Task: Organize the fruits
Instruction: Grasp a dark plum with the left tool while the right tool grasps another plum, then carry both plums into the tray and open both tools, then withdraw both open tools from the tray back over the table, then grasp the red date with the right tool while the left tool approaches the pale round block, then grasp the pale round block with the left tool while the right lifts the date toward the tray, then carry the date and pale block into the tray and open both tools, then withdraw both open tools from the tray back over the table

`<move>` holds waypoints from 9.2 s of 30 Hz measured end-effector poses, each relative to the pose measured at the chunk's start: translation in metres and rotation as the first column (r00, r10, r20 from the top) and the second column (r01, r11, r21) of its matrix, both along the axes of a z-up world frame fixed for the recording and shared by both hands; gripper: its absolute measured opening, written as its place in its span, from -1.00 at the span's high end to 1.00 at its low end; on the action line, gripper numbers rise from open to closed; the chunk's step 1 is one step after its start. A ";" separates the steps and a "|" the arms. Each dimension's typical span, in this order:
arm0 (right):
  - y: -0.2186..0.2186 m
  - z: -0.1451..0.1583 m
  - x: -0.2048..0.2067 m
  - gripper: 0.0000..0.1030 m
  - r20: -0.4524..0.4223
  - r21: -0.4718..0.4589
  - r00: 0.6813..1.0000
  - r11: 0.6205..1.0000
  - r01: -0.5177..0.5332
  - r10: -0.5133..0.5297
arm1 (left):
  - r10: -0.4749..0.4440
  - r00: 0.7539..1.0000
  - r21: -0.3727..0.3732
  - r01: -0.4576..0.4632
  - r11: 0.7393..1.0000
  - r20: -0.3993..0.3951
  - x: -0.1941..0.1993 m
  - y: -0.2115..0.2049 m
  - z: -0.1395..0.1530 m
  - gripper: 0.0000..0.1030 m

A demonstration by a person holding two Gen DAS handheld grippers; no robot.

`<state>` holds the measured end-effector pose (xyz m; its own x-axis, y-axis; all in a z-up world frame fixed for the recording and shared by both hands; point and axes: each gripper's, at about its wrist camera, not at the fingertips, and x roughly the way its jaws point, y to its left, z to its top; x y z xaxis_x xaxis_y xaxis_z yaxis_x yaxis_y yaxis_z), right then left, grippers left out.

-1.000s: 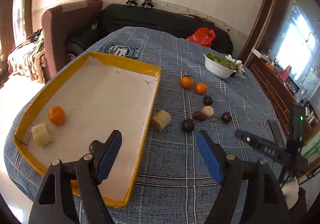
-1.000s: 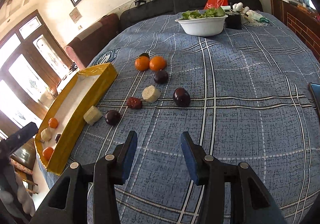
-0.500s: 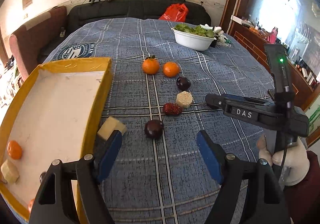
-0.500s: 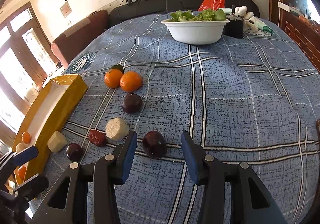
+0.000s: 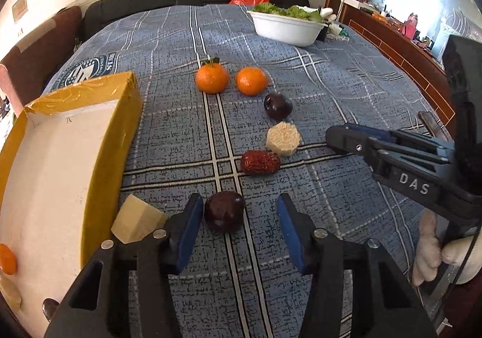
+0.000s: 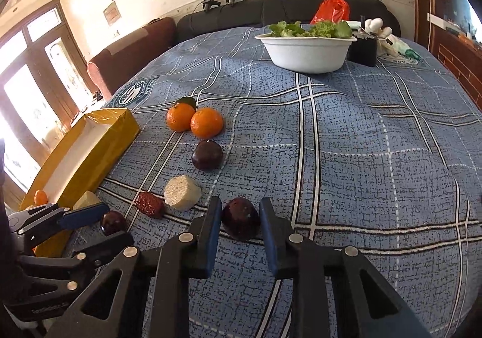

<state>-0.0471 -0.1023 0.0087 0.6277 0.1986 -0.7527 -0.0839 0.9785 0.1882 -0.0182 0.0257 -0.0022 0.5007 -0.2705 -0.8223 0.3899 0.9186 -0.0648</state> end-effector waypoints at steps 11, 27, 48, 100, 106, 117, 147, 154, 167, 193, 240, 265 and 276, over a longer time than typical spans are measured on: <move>-0.003 0.000 0.000 0.46 -0.004 0.018 1.000 1.000 0.003 -0.003 | 0.035 0.999 -0.043 -0.035 0.998 0.010 -0.006 0.003 0.003 0.52; -0.009 0.017 -0.024 0.46 -0.045 0.266 0.999 0.964 -0.001 0.013 | 0.252 0.960 -0.183 -0.227 0.956 0.122 -0.070 0.098 0.073 0.51; 0.179 0.056 -0.035 0.44 -0.059 0.286 0.935 0.903 -0.320 0.349 | 0.417 0.908 -0.211 -0.400 0.892 0.044 -0.029 0.227 0.067 0.50; 0.006 0.065 -0.069 -0.06 -0.033 0.226 0.999 0.974 -0.008 0.016 | 0.418 0.905 -0.399 -0.415 0.818 -0.084 -0.087 0.165 0.084 -0.46; 0.045 0.043 -0.053 -0.06 -0.061 0.234 0.994 0.969 -0.072 0.089 | 0.452 0.891 -0.366 -0.438 0.821 -0.050 -0.097 0.166 0.079 -0.46; 0.149 0.016 0.025 0.22 -0.115 0.152 0.977 0.976 -0.159 0.177 | 0.485 0.873 -0.375 -0.466 0.801 -0.049 -0.095 0.189 0.074 -0.46; 0.034 0.021 -0.007 0.41 -0.063 0.125 0.993 0.988 -0.092 0.100 | 0.107 0.993 -0.188 -0.096 0.978 0.048 -0.086 0.070 0.037 -0.42; 0.077 0.010 0.014 0.41 -0.036 0.004 0.972 0.972 -0.234 0.234 | 0.107 0.994 -0.161 -0.101 0.982 0.027 -0.077 0.068 0.028 -0.29; 0.074 0.003 0.007 0.62 -0.029 -0.030 0.975 0.975 -0.219 0.218 | 0.013 0.997 -0.057 -0.009 0.998 0.078 -0.053 0.037 0.031 -0.29; 0.038 0.004 -0.002 0.62 0.019 0.137 0.989 0.980 -0.145 0.143 | -0.013 0.999 0.183 0.004 0.983 0.051 -0.022 0.021 0.001 0.31; 0.248 0.022 -0.022 0.36 -0.082 0.071 0.864 0.867 -0.492 0.497 | 0.529 0.841 -0.108 -0.519 0.848 0.110 -0.033 0.222 0.083 -0.42; 0.028 0.033 -0.047 0.15 -0.047 0.097 0.994 0.991 -0.092 0.096 | 0.338 0.927 -0.042 -0.336 0.941 0.164 -0.074 0.085 0.088 -0.53; 0.031 0.009 0.020 0.16 -0.072 0.038 0.996 0.998 -0.058 0.061 | 0.308 0.945 -0.105 -0.297 0.949 0.106 -0.045 0.078 0.080 -0.53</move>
<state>-0.0275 -0.0710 0.0176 0.5574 0.2614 -0.7880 -0.1263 0.9648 0.2307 -0.0632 0.1041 0.0778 0.6634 -0.1585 -0.7313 0.1042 0.9874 -0.1195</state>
